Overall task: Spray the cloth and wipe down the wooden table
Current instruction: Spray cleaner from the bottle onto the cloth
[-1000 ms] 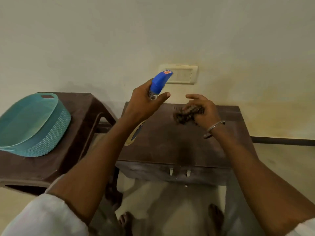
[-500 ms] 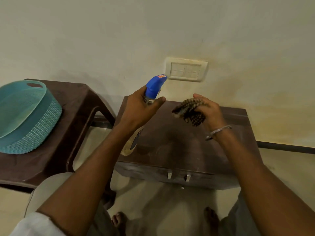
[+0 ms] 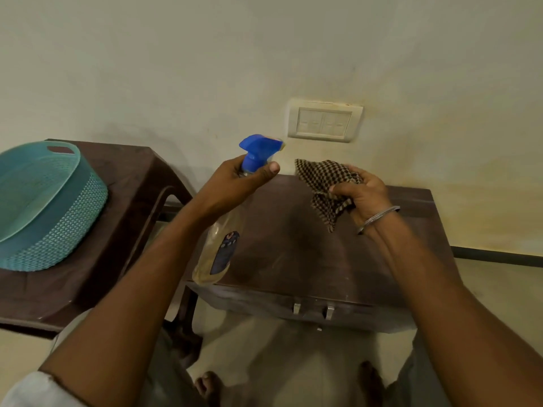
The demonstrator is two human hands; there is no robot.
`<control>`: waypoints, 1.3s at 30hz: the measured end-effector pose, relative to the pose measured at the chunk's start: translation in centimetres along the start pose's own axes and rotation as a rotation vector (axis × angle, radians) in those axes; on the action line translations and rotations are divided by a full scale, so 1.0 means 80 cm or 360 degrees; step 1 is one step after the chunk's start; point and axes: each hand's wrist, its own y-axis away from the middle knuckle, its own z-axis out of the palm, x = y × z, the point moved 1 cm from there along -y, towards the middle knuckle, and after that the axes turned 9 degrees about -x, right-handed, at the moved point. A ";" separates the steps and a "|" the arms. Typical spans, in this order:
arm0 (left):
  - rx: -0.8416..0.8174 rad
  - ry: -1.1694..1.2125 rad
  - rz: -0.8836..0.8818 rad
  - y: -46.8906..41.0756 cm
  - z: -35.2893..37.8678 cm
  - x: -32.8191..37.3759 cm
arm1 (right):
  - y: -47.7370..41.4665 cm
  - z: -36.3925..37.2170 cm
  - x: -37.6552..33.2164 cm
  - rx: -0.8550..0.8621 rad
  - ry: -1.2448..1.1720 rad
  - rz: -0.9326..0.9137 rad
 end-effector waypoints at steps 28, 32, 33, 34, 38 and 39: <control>-0.0197 0.0119 -0.0244 -0.003 0.014 -0.012 | -0.015 0.026 0.026 -0.0075 -0.0529 0.0062; -0.0142 0.0018 -0.0257 -0.001 0.015 -0.014 | -0.013 0.028 0.023 -0.0080 -0.0535 0.0029; -0.0124 0.0023 -0.0257 0.000 0.014 -0.014 | -0.013 0.028 0.022 -0.0091 -0.0551 0.0027; -0.0120 0.0038 -0.0254 0.002 0.014 -0.014 | -0.012 0.029 0.021 -0.0097 -0.0559 0.0032; -0.0091 0.0004 -0.0262 0.005 0.017 -0.013 | -0.009 0.031 0.022 -0.0114 -0.0582 0.0024; -0.0050 0.0002 -0.0260 0.004 0.018 -0.012 | -0.008 0.030 0.022 -0.0111 -0.0586 0.0021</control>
